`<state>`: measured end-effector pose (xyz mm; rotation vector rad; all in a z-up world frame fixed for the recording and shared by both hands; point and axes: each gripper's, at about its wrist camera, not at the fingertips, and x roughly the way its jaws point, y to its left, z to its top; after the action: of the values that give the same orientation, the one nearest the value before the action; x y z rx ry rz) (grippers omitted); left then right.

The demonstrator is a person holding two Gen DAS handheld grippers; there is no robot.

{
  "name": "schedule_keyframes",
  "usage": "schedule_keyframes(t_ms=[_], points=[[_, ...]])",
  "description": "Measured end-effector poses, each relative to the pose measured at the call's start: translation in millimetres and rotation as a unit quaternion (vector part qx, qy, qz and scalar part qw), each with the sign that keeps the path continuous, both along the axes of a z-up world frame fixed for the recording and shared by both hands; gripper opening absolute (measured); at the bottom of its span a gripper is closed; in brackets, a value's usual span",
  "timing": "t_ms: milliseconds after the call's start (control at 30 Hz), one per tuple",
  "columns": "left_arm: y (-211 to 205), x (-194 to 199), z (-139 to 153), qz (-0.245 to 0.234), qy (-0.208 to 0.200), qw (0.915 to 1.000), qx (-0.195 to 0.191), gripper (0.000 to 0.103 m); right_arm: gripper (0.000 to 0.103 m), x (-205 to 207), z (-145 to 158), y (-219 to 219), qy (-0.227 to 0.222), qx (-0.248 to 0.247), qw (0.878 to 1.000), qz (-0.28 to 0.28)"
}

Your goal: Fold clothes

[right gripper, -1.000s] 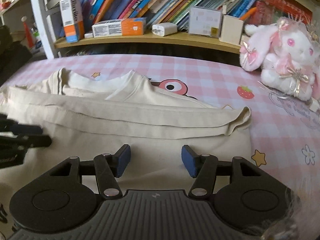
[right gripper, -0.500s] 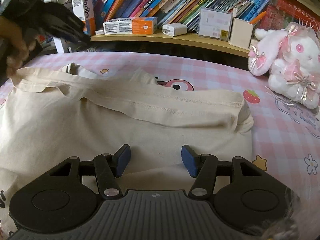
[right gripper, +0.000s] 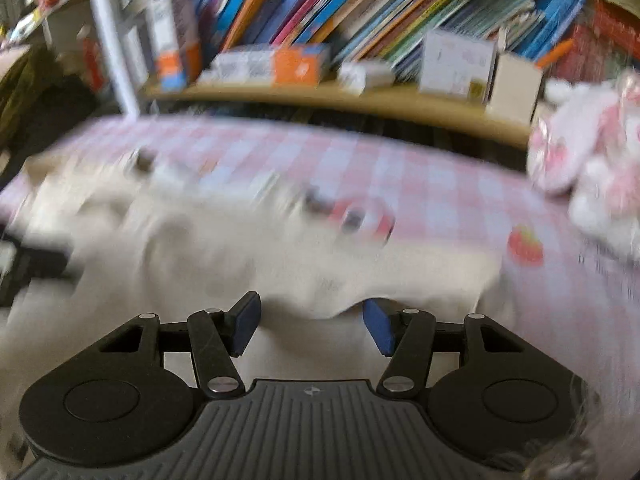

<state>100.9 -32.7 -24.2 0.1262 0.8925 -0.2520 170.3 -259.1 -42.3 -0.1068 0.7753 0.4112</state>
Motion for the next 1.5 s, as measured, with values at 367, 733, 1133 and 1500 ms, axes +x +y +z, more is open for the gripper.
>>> schedule_keyframes(t_ms=[367, 733, 1133, 1500], points=[[21.4, 70.6, -7.5, 0.050, 0.003, 0.9986, 0.013, 0.027, 0.055, -0.2, 36.2, -41.3, -0.059, 0.055, 0.994, -0.071], [79.8, 78.1, 32.2, 0.165, -0.089, 0.9821, -0.014, 0.027, 0.064, -24.8, 16.8, -48.7, -0.037, -0.020, 0.997, -0.058], [152.3, 26.6, 15.7, 0.205, -0.059, 0.9766, 0.031, 0.027, 0.049, 16.6, -4.1, -73.6, 0.030, -0.008, 0.999, -0.043], [167.3, 62.8, -10.3, 0.206, -0.026, 0.9782, -0.010, 0.005, 0.028, 25.4, -8.4, -87.5, 0.059, 0.051, 0.992, -0.098]])
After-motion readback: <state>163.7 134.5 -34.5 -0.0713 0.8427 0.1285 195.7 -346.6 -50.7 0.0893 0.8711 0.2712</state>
